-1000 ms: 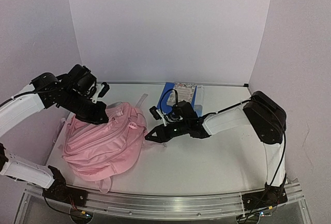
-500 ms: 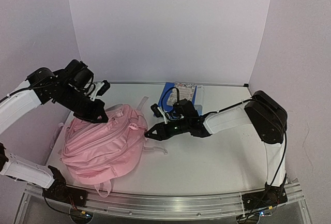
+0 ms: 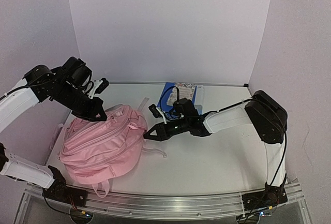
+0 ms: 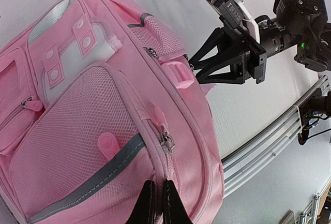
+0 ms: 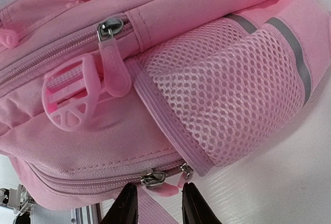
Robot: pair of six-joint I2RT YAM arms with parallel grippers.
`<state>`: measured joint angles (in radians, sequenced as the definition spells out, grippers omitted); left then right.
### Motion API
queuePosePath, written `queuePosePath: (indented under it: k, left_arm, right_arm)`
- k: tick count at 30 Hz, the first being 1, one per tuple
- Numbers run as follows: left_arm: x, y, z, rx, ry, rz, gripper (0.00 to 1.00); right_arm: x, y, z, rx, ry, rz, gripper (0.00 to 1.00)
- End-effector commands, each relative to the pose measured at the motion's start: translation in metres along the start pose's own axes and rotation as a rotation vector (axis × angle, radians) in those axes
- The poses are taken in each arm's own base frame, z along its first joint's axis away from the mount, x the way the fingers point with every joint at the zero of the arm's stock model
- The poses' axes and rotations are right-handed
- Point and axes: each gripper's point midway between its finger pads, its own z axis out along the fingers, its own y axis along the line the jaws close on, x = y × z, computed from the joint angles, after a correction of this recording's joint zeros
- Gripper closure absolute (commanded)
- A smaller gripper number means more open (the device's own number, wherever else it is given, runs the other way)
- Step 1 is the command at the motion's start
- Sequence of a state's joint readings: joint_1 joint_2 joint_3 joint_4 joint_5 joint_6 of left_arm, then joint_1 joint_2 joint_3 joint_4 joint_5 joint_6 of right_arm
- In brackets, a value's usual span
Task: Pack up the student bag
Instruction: Unzip the student bag at the center of the board.
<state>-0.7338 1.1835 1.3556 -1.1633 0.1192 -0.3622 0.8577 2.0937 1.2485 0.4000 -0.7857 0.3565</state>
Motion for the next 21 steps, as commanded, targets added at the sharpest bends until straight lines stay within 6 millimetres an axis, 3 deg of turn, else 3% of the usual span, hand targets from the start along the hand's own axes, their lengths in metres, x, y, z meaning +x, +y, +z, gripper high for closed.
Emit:
queuePosePath:
  k: [1,5,9,18,21]
  left_arm:
    - [-0.055,-0.031,-0.048,0.119,-0.261,0.038,1.0]
    - [-0.056,-0.03,-0.047,0.116,-0.262,0.038,1.0]
    - [-0.057,-0.031,-0.047,0.12,-0.265,0.04,1.0]
    - [-0.059,-0.027,-0.039,0.1,-0.264,0.013,1.0]
    - [-0.061,-0.024,-0.03,0.085,-0.259,-0.001,1.0]
  right_arm:
    - [-0.043,0.033,-0.009,-0.082,-0.085,-0.102,0.72]
    - [-0.046,0.039,-0.009,-0.092,-0.091,-0.099,0.74]
    - [-0.042,0.03,-0.004,-0.075,-0.085,-0.082,0.75]
    - [-0.04,0.033,-0.007,-0.067,-0.088,-0.075,0.98]
    - [-0.04,0.036,-0.01,-0.059,-0.091,-0.073,1.0]
